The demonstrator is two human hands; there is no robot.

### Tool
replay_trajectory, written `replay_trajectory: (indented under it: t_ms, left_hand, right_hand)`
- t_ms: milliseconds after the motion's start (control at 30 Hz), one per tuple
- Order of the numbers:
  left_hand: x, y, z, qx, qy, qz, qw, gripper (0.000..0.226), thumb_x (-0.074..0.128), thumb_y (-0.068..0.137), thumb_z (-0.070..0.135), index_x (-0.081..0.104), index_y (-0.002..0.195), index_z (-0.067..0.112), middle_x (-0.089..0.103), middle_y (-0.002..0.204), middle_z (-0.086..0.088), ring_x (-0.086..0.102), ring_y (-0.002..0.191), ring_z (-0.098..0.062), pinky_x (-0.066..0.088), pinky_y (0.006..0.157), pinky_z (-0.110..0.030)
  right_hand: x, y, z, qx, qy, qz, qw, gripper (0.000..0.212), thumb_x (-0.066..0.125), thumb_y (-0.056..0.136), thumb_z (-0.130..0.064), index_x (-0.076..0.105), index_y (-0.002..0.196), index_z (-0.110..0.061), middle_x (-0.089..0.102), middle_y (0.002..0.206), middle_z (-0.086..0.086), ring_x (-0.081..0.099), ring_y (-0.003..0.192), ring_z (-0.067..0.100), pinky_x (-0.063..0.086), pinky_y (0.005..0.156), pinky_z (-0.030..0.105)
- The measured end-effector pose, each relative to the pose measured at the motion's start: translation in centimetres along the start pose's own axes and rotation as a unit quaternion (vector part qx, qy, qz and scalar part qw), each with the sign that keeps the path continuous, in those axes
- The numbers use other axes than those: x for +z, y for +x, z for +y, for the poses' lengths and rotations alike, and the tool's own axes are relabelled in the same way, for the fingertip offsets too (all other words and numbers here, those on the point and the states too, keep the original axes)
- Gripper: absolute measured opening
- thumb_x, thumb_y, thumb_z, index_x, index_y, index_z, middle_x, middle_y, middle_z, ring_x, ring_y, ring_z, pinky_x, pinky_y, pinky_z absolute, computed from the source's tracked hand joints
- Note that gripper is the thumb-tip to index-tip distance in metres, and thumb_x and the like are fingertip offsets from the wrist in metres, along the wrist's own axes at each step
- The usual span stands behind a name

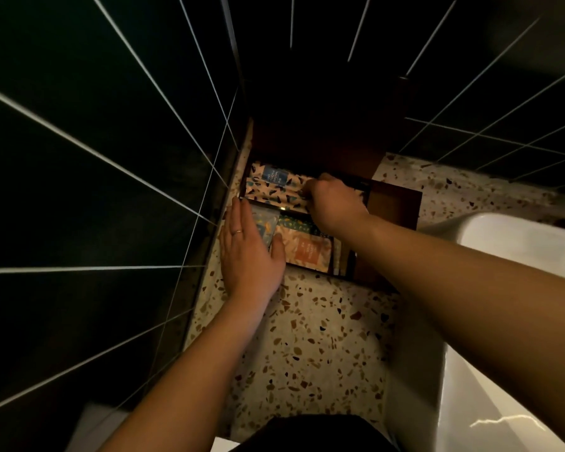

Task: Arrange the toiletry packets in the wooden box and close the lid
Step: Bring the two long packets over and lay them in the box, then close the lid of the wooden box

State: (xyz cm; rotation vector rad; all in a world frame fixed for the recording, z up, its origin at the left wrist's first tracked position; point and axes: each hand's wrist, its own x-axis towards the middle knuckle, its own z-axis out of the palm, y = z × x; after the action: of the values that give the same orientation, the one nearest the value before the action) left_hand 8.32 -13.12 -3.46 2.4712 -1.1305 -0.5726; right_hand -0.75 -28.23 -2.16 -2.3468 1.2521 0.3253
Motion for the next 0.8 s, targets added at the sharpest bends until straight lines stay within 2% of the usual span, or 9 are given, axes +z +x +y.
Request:
replay_trajectory:
  t_ms: [167, 267, 433, 567, 633, 700, 800]
  left_hand:
    - [-0.1, 0.0, -0.1, 0.003, -0.015, 0.004, 1.0, 0.083, 0.057, 0.095, 0.04, 0.012, 0.16, 0.013, 0.01, 0.169, -0.006, 0.011, 0.154, -0.023, 0.017, 0.125, -0.04]
    - [-0.3, 0.3, 0.3, -0.018, -0.041, 0.005, 0.999, 0.08, 0.058, 0.095, 0.041, 0.017, 0.159, 0.015, 0.013, 0.168, -0.004, 0.018, 0.152, -0.025, 0.023, 0.123, -0.044]
    - [-0.9, 2.3, 0.8, -0.023, -0.151, -0.002, 0.988, 0.069, 0.059, 0.093, 0.038, 0.029, 0.153, 0.021, 0.027, 0.161, -0.001, 0.034, 0.146, -0.027, 0.038, 0.114, -0.052]
    - [-2.0, 5.1, 2.0, -0.031, -0.248, -0.019, 0.968, 0.071, 0.064, 0.093, 0.033, 0.028, 0.154, 0.029, 0.043, 0.153, 0.0, 0.044, 0.14, -0.023, 0.04, 0.113, -0.05]
    - [-2.6, 6.1, 3.0, -0.016, -0.277, -0.029, 0.96, 0.073, 0.064, 0.093, 0.032, 0.025, 0.155, 0.035, 0.044, 0.154, 0.003, 0.044, 0.139, -0.019, 0.039, 0.114, -0.047]
    - [-3.1, 7.1, 4.0, -0.012, -0.299, -0.041, 0.953, 0.074, 0.063, 0.095, 0.031, 0.021, 0.156, 0.033, 0.04, 0.156, 0.005, 0.04, 0.139, -0.013, 0.036, 0.113, -0.037]
    - [-3.7, 8.8, 5.3, -0.018, -0.374, -0.053, 0.926, 0.072, 0.061, 0.096, 0.029, 0.024, 0.157, 0.03, 0.041, 0.154, 0.008, 0.041, 0.14, -0.015, 0.037, 0.111, -0.035]
  right_hand:
    - [-0.7, -1.7, 0.7, -0.026, 0.087, -0.014, 0.996, 0.046, 0.056, 0.095, -0.009, 0.05, 0.14, -0.015, 0.049, 0.136, 0.014, 0.056, 0.118, 0.036, 0.051, 0.094, 0.042]
    - [-1.8, -3.3, 1.2, -0.019, 0.147, 0.005, 0.989, 0.047, 0.06, 0.096, -0.016, 0.049, 0.142, -0.017, 0.049, 0.139, 0.011, 0.055, 0.121, 0.031, 0.049, 0.098, 0.037]
    - [-3.8, -6.5, 3.5, 0.043, 0.233, 0.063, 0.969, 0.06, 0.063, 0.094, -0.017, 0.037, 0.147, -0.022, 0.052, 0.142, 0.008, 0.054, 0.124, 0.025, 0.043, 0.092, 0.026]
    - [-5.1, -8.3, 4.9, 0.08, 0.262, 0.113, 0.955, 0.072, 0.063, 0.093, -0.017, 0.024, 0.154, -0.018, 0.053, 0.143, 0.01, 0.055, 0.126, 0.027, 0.043, 0.095, 0.029]
    - [-5.8, -8.5, 5.2, 0.106, 0.271, 0.115, 0.95, 0.079, 0.064, 0.093, -0.017, 0.017, 0.156, -0.018, 0.051, 0.145, 0.01, 0.053, 0.128, 0.028, 0.042, 0.098, 0.032]
    - [-6.5, -8.2, 5.2, 0.119, 0.279, 0.113, 0.946, 0.083, 0.065, 0.093, -0.02, 0.013, 0.158, -0.018, 0.05, 0.147, 0.009, 0.053, 0.129, 0.029, 0.044, 0.101, 0.037]
    - [-7.5, -6.9, 5.3, 0.129, 0.31, 0.098, 0.937, 0.084, 0.064, 0.093, -0.02, 0.012, 0.159, -0.02, 0.056, 0.136, 0.005, 0.057, 0.118, 0.022, 0.048, 0.096, 0.036]
